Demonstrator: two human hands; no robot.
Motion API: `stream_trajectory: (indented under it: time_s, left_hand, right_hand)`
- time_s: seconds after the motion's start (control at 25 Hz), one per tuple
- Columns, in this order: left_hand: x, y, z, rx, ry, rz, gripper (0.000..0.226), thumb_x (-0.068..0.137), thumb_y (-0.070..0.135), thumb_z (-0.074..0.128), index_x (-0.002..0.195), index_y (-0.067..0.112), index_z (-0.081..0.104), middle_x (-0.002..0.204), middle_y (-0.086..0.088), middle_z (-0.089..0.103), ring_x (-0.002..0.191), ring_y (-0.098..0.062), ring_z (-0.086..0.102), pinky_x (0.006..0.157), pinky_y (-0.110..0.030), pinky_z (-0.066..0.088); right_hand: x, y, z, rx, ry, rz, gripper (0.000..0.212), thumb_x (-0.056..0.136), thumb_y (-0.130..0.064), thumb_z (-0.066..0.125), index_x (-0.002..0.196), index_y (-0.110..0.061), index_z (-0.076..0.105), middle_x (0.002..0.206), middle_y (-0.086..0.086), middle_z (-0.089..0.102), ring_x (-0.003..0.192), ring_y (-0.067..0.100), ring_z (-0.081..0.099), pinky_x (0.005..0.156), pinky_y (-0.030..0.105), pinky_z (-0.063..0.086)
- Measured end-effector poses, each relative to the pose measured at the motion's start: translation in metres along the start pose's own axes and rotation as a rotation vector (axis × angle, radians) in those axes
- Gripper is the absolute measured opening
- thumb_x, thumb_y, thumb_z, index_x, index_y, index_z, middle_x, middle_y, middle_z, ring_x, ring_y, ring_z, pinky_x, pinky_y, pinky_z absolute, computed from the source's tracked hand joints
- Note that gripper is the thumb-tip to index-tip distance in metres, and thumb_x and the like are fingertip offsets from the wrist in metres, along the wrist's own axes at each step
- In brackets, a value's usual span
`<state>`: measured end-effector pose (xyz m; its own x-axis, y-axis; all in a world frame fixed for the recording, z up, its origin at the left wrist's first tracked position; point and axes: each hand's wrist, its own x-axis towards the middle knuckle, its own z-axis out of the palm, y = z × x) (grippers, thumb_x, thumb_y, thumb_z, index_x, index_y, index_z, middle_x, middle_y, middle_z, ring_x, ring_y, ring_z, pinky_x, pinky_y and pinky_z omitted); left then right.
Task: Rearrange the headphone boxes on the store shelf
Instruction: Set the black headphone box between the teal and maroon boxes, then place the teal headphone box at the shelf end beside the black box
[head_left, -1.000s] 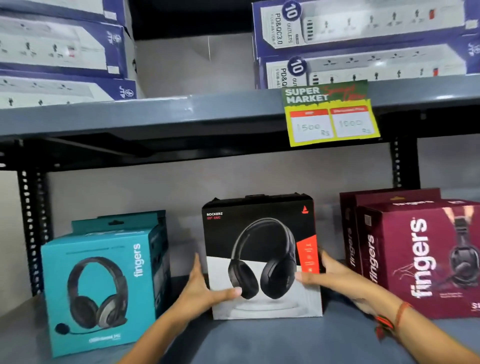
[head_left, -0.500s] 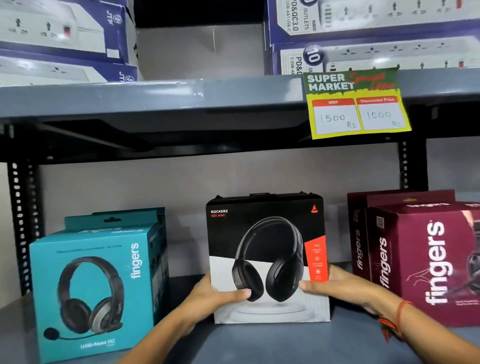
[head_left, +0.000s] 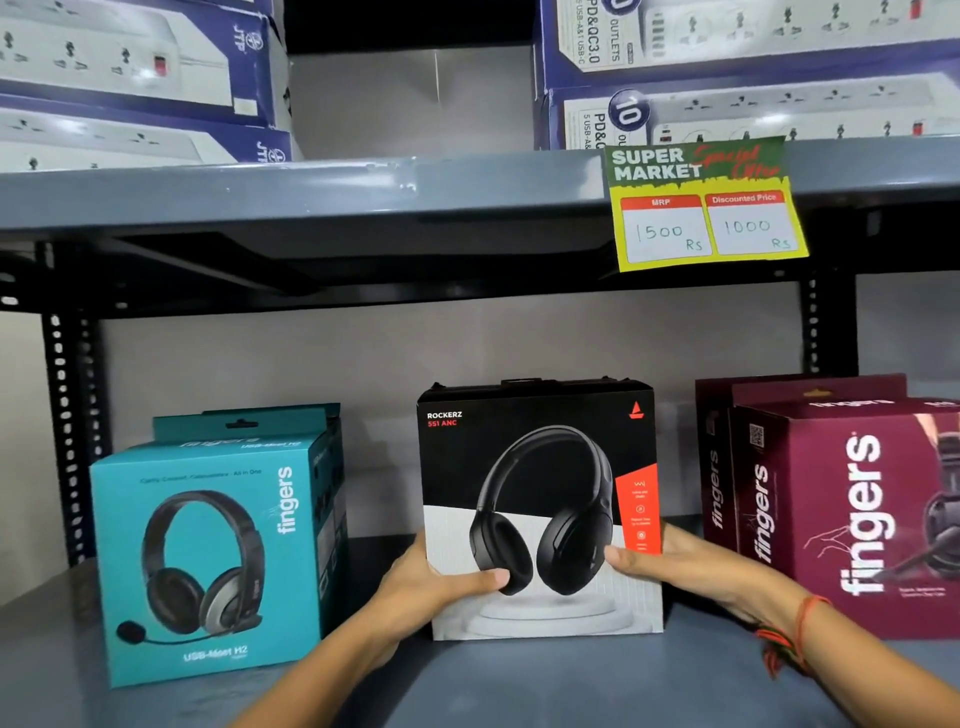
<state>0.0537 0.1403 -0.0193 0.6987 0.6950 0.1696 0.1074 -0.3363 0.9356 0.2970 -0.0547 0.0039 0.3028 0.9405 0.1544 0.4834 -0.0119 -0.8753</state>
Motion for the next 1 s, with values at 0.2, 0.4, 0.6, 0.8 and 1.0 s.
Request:
stream_trajectory:
  time_s: [0.2,0.4,0.6,0.8,1.0]
  left_hand:
    - [-0.012,0.002,0.003,-0.027,-0.004,-0.018,0.104,0.041,0.055,0.099,0.133,0.031,0.059,0.128,0.010,0.072,0.123,-0.014,0.065,0.109,-0.039,0.050]
    - [-0.017,0.008,0.003,-0.037,-0.022,-0.014,0.106,0.042,0.052,0.100,0.136,0.029,0.056,0.130,0.006,0.071,0.124,-0.015,0.063,0.109,-0.040,0.050]
    - [-0.030,0.017,0.000,0.004,-0.055,0.031,0.110,0.052,0.051,0.096,0.145,0.031,0.041,0.145,0.005,0.059,0.132,-0.014,0.055,0.115,-0.040,0.044]
    - [-0.070,0.025,-0.027,0.247,0.224,0.370,0.126,0.054,0.092,0.064,0.153,0.059,-0.008,0.159,0.045,0.000,0.154,0.001,0.012,0.121,-0.031,0.019]
    - [-0.099,0.005,-0.135,0.485,0.742,0.592,0.122,0.070,0.077,0.069,0.160,0.042,-0.006,0.171,0.022,-0.004,0.154,0.008,-0.002,0.122,-0.027,0.008]
  right_hand:
    - [-0.002,0.006,-0.003,0.064,-0.041,0.005,0.068,0.069,-0.055,0.083,0.129,-0.031,0.062,0.120,-0.025,0.073,0.113,-0.009,0.064,0.084,0.009,0.052]
    - [0.001,0.011,-0.002,0.149,-0.074,0.006,0.065,0.081,-0.038,0.080,0.140,-0.022,0.057,0.131,-0.011,0.071,0.123,0.003,0.063,0.088,0.013,0.053]
    - [-0.008,-0.001,0.010,0.148,0.046,-0.017,0.098,0.058,-0.056,0.091,0.141,-0.019,0.054,0.123,-0.009,0.075,0.112,0.003,0.069,0.083,0.014,0.054]
    - [-0.020,-0.046,0.035,0.049,0.742,-0.339,0.129,0.060,-0.078,0.071,0.159,-0.042,-0.004,0.167,-0.019,0.013,0.152,0.005,0.018,0.120,0.033,0.019]
    - [-0.028,-0.115,0.138,-0.219,0.744,-0.887,0.110,0.078,-0.071,0.063,0.162,-0.032,0.004,0.169,-0.020,0.007,0.155,0.006,0.012,0.121,0.018,0.015]
